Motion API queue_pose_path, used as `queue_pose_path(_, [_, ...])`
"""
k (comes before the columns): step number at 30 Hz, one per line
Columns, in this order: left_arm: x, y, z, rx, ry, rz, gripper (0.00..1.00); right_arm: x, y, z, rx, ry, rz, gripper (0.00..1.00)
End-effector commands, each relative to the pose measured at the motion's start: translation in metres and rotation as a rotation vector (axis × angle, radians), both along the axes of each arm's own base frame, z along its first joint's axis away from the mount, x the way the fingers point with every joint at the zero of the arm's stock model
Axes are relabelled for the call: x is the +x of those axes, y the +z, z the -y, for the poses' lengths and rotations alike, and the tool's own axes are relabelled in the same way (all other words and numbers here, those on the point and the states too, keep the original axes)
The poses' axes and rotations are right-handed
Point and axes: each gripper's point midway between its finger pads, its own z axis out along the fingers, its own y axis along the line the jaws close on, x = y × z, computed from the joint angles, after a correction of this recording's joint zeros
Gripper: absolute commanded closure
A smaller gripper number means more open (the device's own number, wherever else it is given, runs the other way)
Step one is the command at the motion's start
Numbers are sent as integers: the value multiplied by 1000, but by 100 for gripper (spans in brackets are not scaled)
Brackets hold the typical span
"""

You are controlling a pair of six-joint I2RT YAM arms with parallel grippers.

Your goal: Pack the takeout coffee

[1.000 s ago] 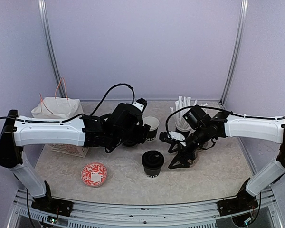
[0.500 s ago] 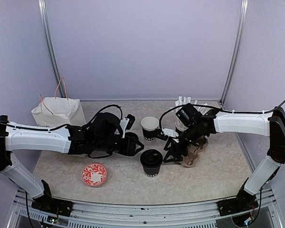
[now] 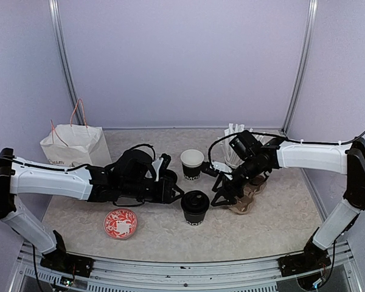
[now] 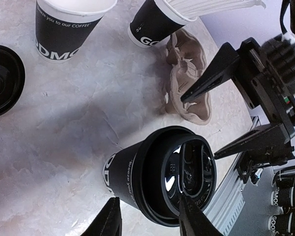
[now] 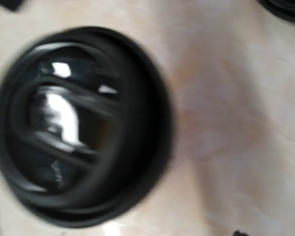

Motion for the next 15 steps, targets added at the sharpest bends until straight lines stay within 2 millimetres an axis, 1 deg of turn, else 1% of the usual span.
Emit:
queue_pose_path(1, [3,-2,4,-45,-7,-23,61,-29,24,-4,102,90,-96,27])
queue_pose_path(4, [5,-4,6,-52,-23,-17,60,-27,23,-8,104,84,-125,25])
queue_pose_path(7, [5,2,14,-87,-54,-2,58,-21,20,-12,93,72,-129,23])
queue_pose_path(9, [5,2,18,-94,-63,-3,57,-18,18,-14,88,66,-136,22])
queue_pose_path(11, [7,-3,19,-78,-62,-11,57,-15,17,-18,84,59,-139,21])
queue_pose_path(15, [5,-16,21,-56,-72,-32,59,-7,8,-21,53,37,-139,20])
